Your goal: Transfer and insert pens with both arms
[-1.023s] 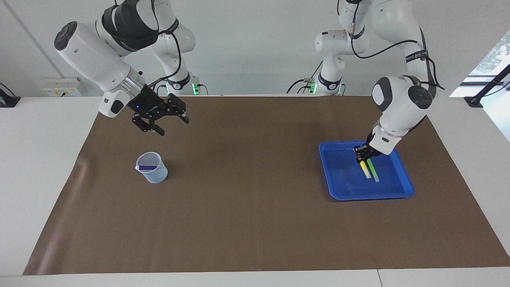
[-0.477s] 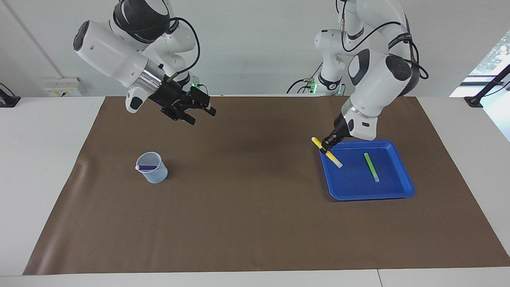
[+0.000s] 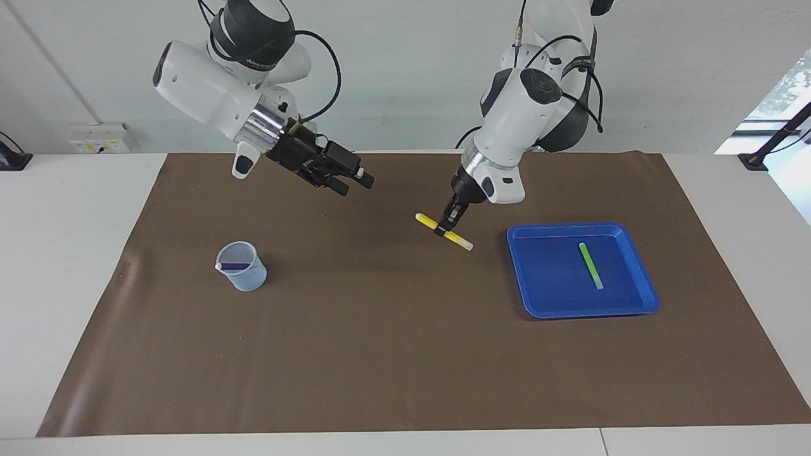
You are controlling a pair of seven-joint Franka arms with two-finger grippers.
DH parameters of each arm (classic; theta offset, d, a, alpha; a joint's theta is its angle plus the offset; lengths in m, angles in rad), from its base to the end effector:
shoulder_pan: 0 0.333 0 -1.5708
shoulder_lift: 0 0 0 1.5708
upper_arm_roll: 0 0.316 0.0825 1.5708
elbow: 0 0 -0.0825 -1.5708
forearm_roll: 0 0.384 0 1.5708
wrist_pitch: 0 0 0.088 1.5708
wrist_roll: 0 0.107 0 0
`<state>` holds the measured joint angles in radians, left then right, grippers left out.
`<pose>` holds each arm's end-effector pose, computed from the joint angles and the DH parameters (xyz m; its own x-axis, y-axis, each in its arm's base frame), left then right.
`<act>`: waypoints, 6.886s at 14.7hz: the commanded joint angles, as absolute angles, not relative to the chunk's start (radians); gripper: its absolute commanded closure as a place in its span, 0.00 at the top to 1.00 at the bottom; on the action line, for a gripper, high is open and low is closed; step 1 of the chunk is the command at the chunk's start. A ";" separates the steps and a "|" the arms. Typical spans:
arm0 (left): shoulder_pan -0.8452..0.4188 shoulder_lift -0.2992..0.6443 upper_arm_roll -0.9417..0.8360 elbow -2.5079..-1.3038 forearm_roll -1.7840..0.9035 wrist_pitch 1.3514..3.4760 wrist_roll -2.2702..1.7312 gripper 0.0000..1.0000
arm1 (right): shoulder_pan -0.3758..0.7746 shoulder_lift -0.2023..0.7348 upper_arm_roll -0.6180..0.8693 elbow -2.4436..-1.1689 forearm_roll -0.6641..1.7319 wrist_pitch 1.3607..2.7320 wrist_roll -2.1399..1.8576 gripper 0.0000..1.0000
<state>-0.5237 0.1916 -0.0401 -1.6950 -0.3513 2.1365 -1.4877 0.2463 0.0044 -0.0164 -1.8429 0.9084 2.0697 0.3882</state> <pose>0.5376 -0.3554 0.5075 0.4836 0.8165 -0.3153 0.8729 -0.4236 0.2419 0.5658 0.1744 0.5574 0.8870 -0.3901 -0.2470 -0.4378 -0.5405 -0.7185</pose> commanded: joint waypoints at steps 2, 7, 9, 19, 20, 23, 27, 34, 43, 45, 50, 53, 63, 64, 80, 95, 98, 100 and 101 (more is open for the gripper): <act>-0.575 0.206 -0.025 -1.666 -0.385 2.149 -1.606 0.00 | 0.229 -0.026 -0.012 -1.998 1.072 2.118 0.154 1.00; -0.624 0.210 -0.025 -1.654 -0.383 2.266 -1.719 0.00 | 0.256 -0.029 -0.012 -2.045 1.147 2.207 0.143 0.95; -0.638 0.210 -0.025 -1.654 -0.383 2.305 -1.758 0.00 | 0.259 -0.029 -0.011 -2.054 1.150 2.230 0.141 0.83; -0.669 0.212 -0.025 -1.677 -0.385 2.408 -1.816 0.00 | 0.275 -0.028 -0.009 -2.049 1.213 2.233 0.147 0.54; -0.669 0.212 -0.025 -1.677 -0.385 2.414 -1.824 0.00 | 0.273 -0.028 -0.009 -2.048 1.213 2.233 0.147 0.53; -0.669 0.218 -0.025 -1.677 -0.385 2.414 -1.827 0.00 | 0.273 -0.028 -0.009 -2.048 1.213 2.232 0.144 0.51; -0.669 0.216 -0.025 -1.680 -0.383 2.410 -1.825 0.00 | 0.273 -0.026 -0.009 -2.046 1.213 2.237 0.146 0.46; -0.672 0.216 -0.025 -1.684 -0.383 2.404 -1.822 0.00 | 0.273 -0.025 -0.009 -2.045 1.227 2.233 0.149 0.00; -0.608 0.199 -0.012 -1.684 -0.362 2.309 -1.538 1.00 | 0.244 0.004 -0.017 -1.978 1.139 2.173 0.140 0.00; -0.557 0.181 -0.012 -1.686 -0.362 2.208 -1.340 1.00 | 0.177 0.035 -0.015 -1.889 0.960 2.047 0.137 0.00; -0.428 0.120 -0.011 -1.801 -0.347 2.131 -0.941 1.00 | 0.052 0.090 -0.018 -1.646 0.558 1.716 -0.010 0.00; -0.341 0.075 -0.011 -1.908 -0.238 2.154 -0.648 1.00 | -0.017 0.100 -0.018 -1.602 0.314 1.619 -0.310 0.00; -0.069 0.124 -0.011 -2.092 -0.138 2.322 0.061 1.00 | 0.006 0.032 -0.012 -1.876 -0.067 1.877 -0.538 0.00; -0.060 0.144 -0.011 -2.092 -0.137 2.338 0.108 1.00 | 0.006 0.029 -0.012 -1.897 -0.067 1.897 -0.537 0.00; 0.011 0.199 -0.011 -2.169 -0.043 2.415 0.178 0.00 | 0.014 0.015 -0.011 -1.801 0.226 1.836 -0.519 1.00; -0.300 0.215 -0.023 -1.677 -0.417 1.975 -0.960 0.00 | 0.231 -0.060 0.012 -1.985 1.040 2.129 0.298 1.00; -0.395 0.222 -0.023 -1.678 -0.495 2.107 -1.208 0.00 | 0.259 -0.072 0.012 -2.028 1.112 2.227 0.293 1.00; -0.472 0.233 -0.023 -1.678 -0.503 2.219 -1.387 0.00 | 0.261 -0.072 0.012 -2.031 1.114 2.230 0.290 1.00; -0.492 0.238 -0.023 -1.677 -0.503 2.256 -1.455 0.00 | 0.261 -0.072 0.012 -2.033 1.114 2.230 0.290 1.00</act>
<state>-0.4398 0.2147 -0.0385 -1.6997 -0.4819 2.1900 -1.3210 0.2590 -0.0419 0.0122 -1.9981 1.0880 2.2123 0.2864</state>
